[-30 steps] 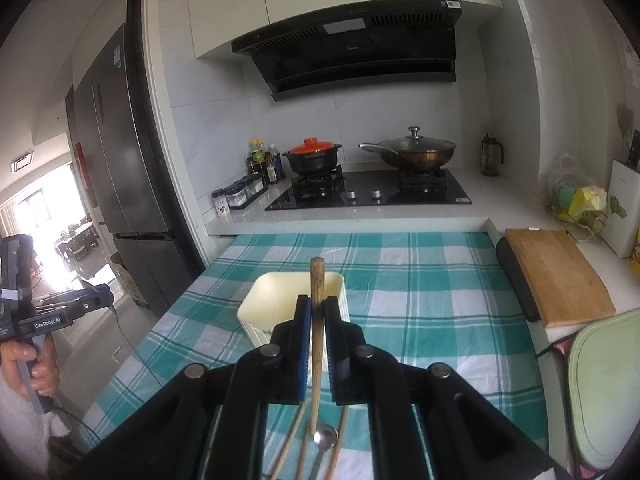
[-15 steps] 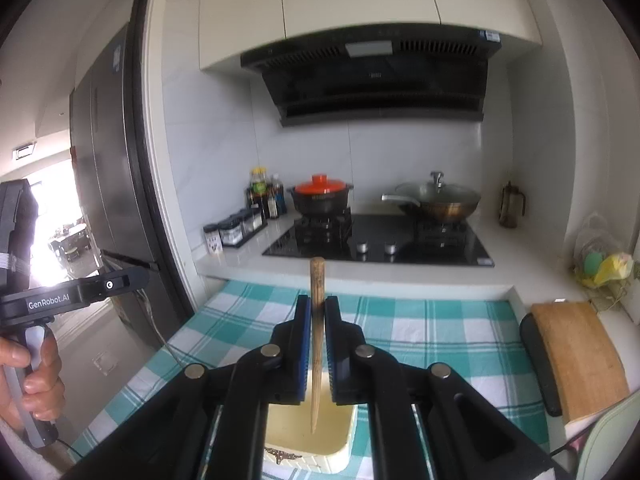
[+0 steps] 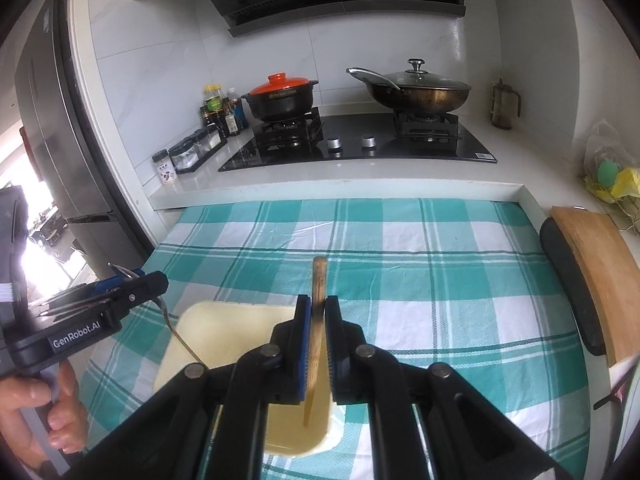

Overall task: Organize utensils
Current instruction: 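Lift the spoon and chopstick and carry both over the cream caddy, then open both grippers to drop the spoon and chopstick into the caddy, then move the right tool back toward the remaining chopsticks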

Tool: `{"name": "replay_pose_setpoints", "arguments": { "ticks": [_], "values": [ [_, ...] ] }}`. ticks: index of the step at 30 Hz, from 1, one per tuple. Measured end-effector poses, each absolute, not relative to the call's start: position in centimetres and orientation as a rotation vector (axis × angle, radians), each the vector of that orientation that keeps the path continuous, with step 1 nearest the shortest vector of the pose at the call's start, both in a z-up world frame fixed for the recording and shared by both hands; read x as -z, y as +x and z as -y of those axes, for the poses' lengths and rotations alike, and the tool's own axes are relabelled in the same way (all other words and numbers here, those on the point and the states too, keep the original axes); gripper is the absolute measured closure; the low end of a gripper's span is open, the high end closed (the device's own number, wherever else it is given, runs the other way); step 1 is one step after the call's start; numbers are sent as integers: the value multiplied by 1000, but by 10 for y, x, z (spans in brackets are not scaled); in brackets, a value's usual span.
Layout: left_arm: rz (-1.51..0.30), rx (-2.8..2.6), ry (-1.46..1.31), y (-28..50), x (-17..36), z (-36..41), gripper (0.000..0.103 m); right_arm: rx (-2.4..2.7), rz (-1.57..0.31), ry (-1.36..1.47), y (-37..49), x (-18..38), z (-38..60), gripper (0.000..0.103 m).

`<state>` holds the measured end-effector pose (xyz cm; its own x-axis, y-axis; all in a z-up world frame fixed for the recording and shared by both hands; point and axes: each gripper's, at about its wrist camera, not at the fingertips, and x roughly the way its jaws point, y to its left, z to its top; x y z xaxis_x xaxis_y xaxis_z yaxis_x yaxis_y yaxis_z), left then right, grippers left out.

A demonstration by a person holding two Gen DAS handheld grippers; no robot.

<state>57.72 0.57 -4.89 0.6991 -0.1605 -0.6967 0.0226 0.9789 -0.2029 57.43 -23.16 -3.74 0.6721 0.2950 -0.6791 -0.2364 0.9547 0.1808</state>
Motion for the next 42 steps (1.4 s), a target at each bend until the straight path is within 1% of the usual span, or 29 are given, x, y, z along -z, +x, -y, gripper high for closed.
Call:
{"name": "replay_pose_setpoints", "arguments": {
  "ticks": [2,3,4,5,6,7,10,12,13,15,16,20,23,25,29,33,36,42],
  "values": [
    [-803,91,-182,582,55,-5,61,-283,-787,110,582,41,236,94],
    [-811,83,-178,583,58,-4,60,-277,-793,123,586,43,239,92],
    [-819,78,-177,583,60,-5,60,-274,-797,135,588,44,241,86],
    [-820,75,-178,584,60,-6,59,-268,-799,149,588,45,244,67],
    [-823,77,-181,582,59,-8,55,-264,-790,168,587,43,248,48],
    [-827,85,-187,578,57,-11,52,-264,-775,185,581,40,252,46],
    [-801,100,-182,553,40,-25,42,-271,-736,168,558,22,262,46],
    [-787,92,-160,529,27,-36,31,-280,-713,156,534,8,269,46],
    [-782,92,-153,514,21,-43,28,-294,-705,153,520,2,273,46],
    [-779,109,-148,478,15,-58,20,-323,-697,139,489,-7,281,46],
    [-783,114,-144,458,14,-65,18,-333,-692,124,472,-10,285,46],
    [-828,125,-104,379,26,-84,17,-346,-674,43,402,-12,300,46],
    [-850,113,-67,323,43,-90,16,-335,-650,1,347,-3,312,46],
    [-844,87,-68,289,57,-88,14,-308,-627,-35,312,9,316,46],
    [-810,48,-90,240,87,-76,13,-241,-618,-67,254,48,317,46],
    [-820,53,-154,222,114,-57,13,-190,-633,-53,215,88,310,46],
    [-842,60,-125,223,123,-40,13,-163,-635,-59,196,108,306,46],
    [-849,53,-135,224,132,-28,11,-159,-650,-43,187,122,306,46]
  ]
}}
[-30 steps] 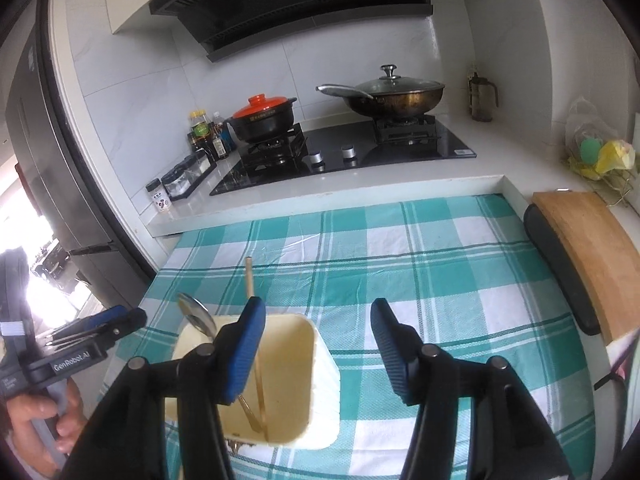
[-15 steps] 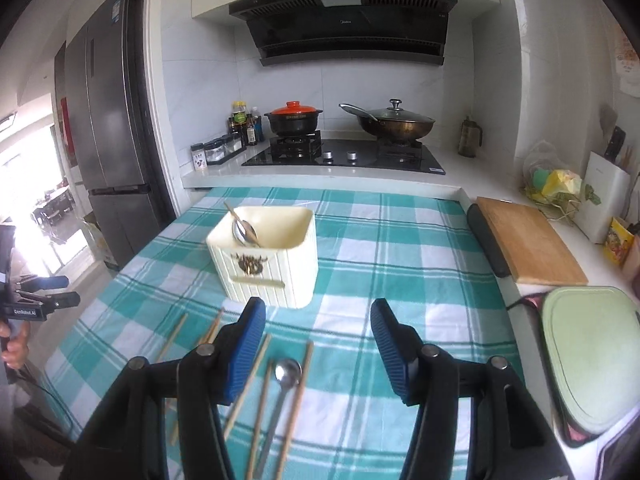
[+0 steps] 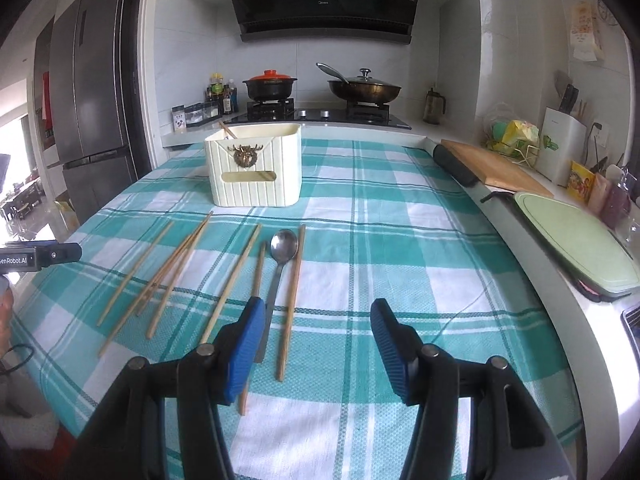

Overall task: Organize utensils
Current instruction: 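Move the right tool back toward the remaining chopsticks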

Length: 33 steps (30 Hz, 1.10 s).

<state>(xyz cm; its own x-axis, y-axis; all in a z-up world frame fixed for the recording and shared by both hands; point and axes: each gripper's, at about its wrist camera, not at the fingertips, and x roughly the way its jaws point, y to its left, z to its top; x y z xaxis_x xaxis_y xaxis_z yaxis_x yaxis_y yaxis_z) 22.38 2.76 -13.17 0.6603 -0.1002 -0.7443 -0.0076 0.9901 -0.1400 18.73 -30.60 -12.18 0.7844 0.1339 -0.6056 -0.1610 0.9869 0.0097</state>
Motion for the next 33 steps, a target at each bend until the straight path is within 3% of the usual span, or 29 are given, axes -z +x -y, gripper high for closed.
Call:
{"name": "replay_pose_setpoints", "arguments": {
  "ticks": [33],
  "values": [
    [-883,-40,-110,224,164,-23,11,-195,-764,-5,196,155,295,46]
  ]
}}
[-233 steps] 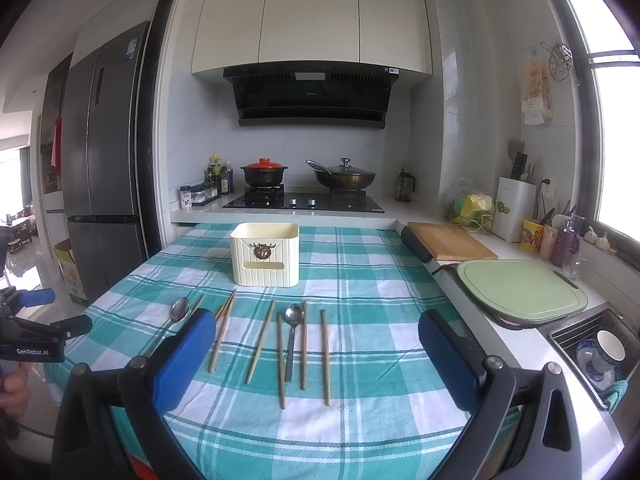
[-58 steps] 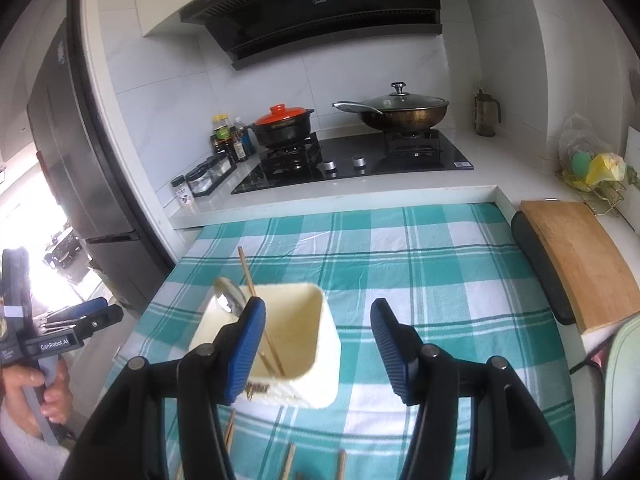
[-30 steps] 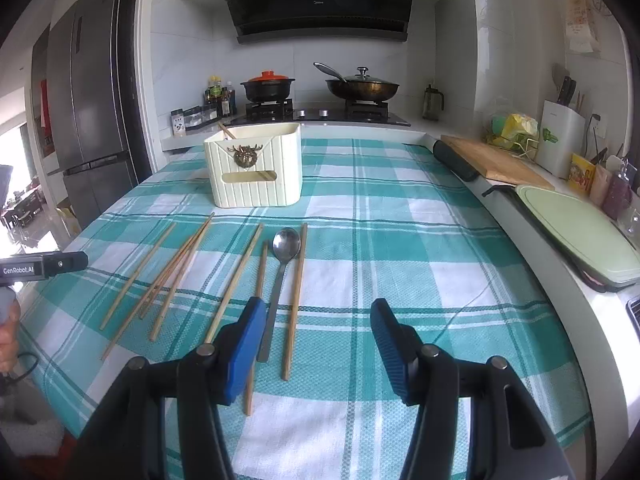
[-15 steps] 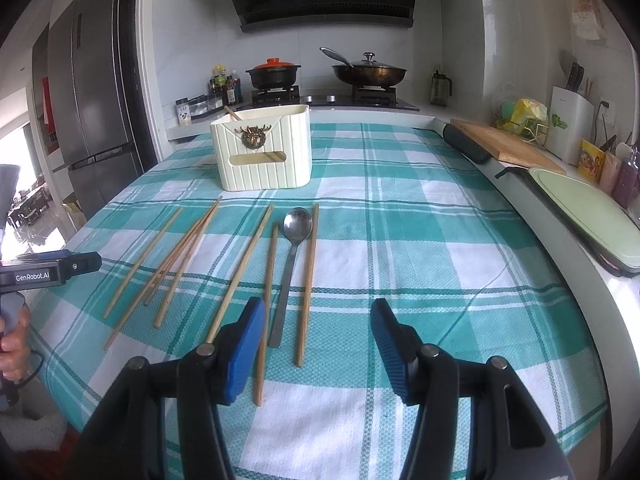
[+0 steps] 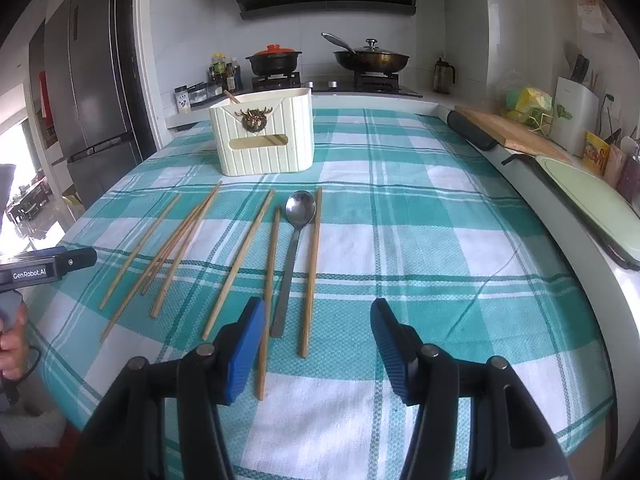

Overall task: Organize utensils
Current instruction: 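Move the right tool back toward the remaining chopsticks, then grasp a single bamboo chopstick with the right gripper while the left gripper grasps another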

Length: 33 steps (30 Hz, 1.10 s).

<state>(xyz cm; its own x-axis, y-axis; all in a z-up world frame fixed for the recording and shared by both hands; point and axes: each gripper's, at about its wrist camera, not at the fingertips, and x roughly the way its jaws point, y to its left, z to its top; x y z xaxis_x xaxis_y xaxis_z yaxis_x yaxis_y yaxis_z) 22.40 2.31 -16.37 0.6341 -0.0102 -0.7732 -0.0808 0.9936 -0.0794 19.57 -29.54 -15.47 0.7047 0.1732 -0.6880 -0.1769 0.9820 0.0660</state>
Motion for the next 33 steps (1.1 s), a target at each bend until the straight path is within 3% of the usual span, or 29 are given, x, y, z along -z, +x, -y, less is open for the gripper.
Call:
{"name": "replay_pose_setpoints", "arguments": {
  "ticks": [7,11,15,26,28,31,33],
  "values": [
    [-901,-31,-117,232,169,-25,11,-200,-820,-40,232,168,295,50],
    [-915,-30,-120,240,173,-29,11,-228,-847,-31,260,171,292,65],
    [-946,-15,-118,257,180,-32,11,-279,-900,-4,288,179,285,71],
    [-1013,-46,-93,310,199,-37,12,-256,-982,-64,314,201,274,80],
    [-1022,-57,-61,314,204,-33,16,-252,-981,-76,313,201,273,81],
    [-1017,-70,-20,314,210,-28,24,-226,-976,-94,311,201,274,95],
    [-995,-68,-24,311,210,-26,34,-200,-975,-79,311,200,280,97]
  ]
}}
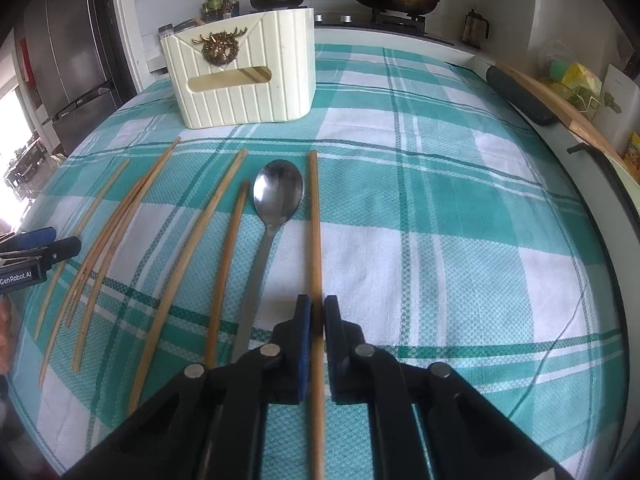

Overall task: Organize utensils
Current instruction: 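Grasp a single bamboo chopstick with the right gripper while the left gripper grasps another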

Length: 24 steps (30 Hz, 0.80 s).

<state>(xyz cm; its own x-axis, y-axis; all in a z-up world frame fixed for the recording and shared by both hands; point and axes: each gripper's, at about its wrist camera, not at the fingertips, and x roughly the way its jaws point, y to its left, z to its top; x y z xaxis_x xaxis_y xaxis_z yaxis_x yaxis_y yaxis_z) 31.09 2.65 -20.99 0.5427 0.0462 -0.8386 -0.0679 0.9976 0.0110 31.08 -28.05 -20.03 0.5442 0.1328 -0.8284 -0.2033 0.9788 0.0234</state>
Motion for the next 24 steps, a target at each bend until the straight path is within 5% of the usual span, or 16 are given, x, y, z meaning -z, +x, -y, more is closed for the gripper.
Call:
{"name": "replay_pose_setpoints", "arguments": {
  "ticks": [6,8,16,20,24],
  "values": [
    [-965,-66,-11,301,206,-24,84,-103,-969,-38,299,200,300,97],
    [-973,-70,-21,296,205,-27,91,-79,-973,-29,292,200,307,97],
    [-1025,-10,-36,271,203,-40,89,-68,-1020,-37,265,197,329,96],
    [-1034,42,-60,277,198,-44,52,-109,-1047,-9,270,195,334,95],
    [-1048,77,-14,296,192,-44,47,-167,-1090,54,287,192,341,92]
  ]
}}
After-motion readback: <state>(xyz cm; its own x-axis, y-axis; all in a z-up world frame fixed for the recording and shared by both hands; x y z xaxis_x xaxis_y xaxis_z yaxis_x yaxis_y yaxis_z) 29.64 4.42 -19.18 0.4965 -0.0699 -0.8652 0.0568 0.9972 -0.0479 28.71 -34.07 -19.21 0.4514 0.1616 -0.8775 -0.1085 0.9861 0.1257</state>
